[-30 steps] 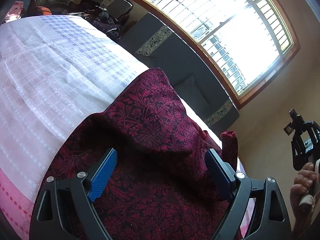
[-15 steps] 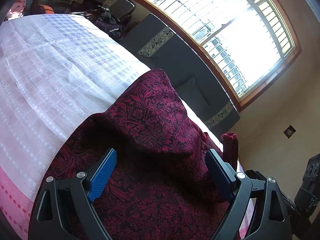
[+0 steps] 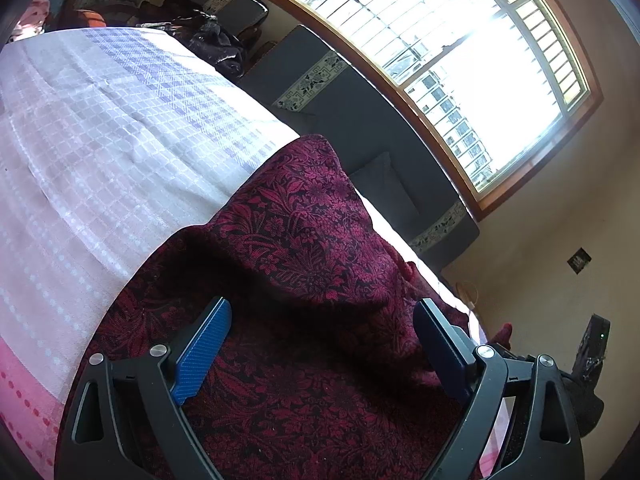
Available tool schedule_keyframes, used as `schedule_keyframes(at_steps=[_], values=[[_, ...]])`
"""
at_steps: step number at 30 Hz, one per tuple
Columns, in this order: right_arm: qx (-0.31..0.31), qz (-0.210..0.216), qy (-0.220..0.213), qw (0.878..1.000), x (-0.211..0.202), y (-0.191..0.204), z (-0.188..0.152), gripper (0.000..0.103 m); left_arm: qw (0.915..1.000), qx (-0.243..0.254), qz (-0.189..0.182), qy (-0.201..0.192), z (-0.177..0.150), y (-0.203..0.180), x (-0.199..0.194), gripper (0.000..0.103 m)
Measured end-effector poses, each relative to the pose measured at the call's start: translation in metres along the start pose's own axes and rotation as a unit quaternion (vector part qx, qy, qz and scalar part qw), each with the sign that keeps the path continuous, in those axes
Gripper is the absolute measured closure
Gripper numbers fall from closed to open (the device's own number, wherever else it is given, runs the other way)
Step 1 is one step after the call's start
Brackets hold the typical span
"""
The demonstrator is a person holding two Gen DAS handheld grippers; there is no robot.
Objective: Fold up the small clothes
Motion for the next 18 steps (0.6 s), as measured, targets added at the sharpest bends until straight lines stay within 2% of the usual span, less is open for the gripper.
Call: schedule_keyframes(at_steps=[1,2,4,5,9,11,13,15,16,18], values=[[0.06,0.045,0.016,0.997,-0.001,-0.026,-0.001,0.098,1.0,0.0,0.0,0.0,0.0,0.0,0.0,0.011],[0.117,0.087,0.035,0.989,0.001,-0.05,-0.005,0.098,1.0,0.0,0.0,0.0,0.0,0.0,0.0,0.011],[0.204,0.167,0.065,0.962,0.008,-0.083,-0.018,0.098,1.0,0.0,0.0,0.0,0.0,0.0,0.0,0.011],[0.225,0.2,0.074,0.951,0.011,-0.092,-0.023,0.095,1.0,0.0,0.0,0.0,0.0,0.0,0.0,0.011],[0.247,0.221,0.075,0.94,0.015,-0.102,-0.034,0.083,1.0,0.001,0.001,0.0,0.0,0.0,0.001,0.011],[0.255,0.225,0.075,0.937,0.016,-0.099,-0.034,0.062,1.0,0.001,0.001,0.0,0.0,0.0,0.001,0.011],[0.258,0.221,0.082,0.937,0.021,-0.092,-0.029,0.059,1.0,0.001,0.001,0.0,0.0,0.0,0.001,0.01],[0.261,0.202,0.092,0.939,0.025,-0.088,-0.026,0.068,1.0,0.001,0.001,0.0,0.0,0.0,0.001,0.01],[0.257,0.187,0.1,0.943,0.028,-0.085,-0.023,0.092,1.0,0.001,0.001,0.0,0.0,0.0,0.001,0.01],[0.255,0.172,0.111,0.945,0.033,-0.077,-0.016,0.095,1.0,0.0,0.0,0.0,0.0,0.0,0.0,0.01]])
Point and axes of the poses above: each gripper's, at about its wrist camera, not at the fingertips, and x roughly the way its jaws point, y to its left, z to its top, the point moved 2 cm from there along x, roughly the way its jaws point
